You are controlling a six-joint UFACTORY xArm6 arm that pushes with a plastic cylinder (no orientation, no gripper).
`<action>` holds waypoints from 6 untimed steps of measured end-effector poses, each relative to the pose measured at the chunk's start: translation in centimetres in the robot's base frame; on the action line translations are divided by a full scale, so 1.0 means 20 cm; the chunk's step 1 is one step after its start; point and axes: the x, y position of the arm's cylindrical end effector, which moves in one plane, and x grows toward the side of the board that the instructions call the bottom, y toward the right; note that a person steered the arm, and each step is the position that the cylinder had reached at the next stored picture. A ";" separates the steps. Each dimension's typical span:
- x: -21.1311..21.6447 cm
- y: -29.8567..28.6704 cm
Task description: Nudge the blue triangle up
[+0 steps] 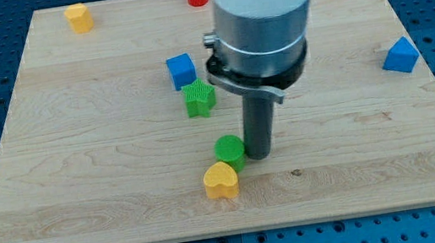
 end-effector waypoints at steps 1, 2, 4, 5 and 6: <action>0.00 0.02; 0.00 0.30; -0.19 0.91; -0.41 1.12; -0.48 1.32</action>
